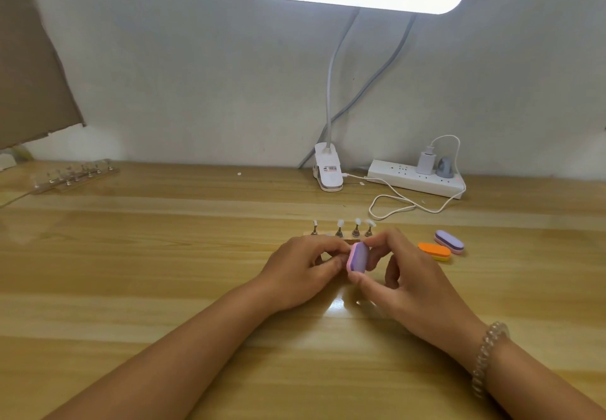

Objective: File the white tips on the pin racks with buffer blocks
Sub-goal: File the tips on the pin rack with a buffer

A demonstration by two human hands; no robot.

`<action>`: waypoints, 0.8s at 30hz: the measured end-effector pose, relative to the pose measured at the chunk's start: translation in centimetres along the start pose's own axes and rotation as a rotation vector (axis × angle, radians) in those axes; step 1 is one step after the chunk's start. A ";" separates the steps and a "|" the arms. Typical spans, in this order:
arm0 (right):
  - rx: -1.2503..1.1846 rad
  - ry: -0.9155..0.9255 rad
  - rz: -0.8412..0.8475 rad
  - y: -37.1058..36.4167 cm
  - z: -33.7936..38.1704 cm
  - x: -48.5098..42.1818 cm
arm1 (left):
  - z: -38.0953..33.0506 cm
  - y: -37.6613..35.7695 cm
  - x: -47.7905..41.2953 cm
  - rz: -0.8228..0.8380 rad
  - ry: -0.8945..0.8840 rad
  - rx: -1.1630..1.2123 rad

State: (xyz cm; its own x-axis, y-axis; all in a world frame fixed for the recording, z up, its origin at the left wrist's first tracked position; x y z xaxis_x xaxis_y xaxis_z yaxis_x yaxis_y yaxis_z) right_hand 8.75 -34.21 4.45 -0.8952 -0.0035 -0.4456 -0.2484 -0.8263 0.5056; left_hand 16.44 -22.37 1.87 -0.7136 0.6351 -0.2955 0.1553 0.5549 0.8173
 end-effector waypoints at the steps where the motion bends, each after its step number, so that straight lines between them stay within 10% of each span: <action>1: -0.015 -0.020 -0.022 0.2 -0.3 -0.2 | 0.0 0.0 0.0 -0.003 -0.004 -0.007; 24: 0.066 0.025 -0.090 0.8 0.2 -0.3 | -0.3 0.1 -0.1 -0.010 -0.027 -0.044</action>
State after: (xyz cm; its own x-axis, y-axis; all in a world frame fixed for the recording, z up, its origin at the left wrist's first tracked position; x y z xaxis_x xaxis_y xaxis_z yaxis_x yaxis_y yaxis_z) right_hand 8.77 -34.75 5.17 -0.8586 0.0541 -0.5097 -0.3521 -0.7850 0.5097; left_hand 16.35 -22.51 2.11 -0.6960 0.6444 -0.3167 0.1180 0.5377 0.8348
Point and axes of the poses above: each hand's wrist, its own x-axis away from the middle knuckle, its own y-axis out of the back of the hand, z = x × y, the point moved 9 cm from there along -x, towards the middle knuckle, and after that the axes turned 13 degrees about -x, right-handed, at the moved point
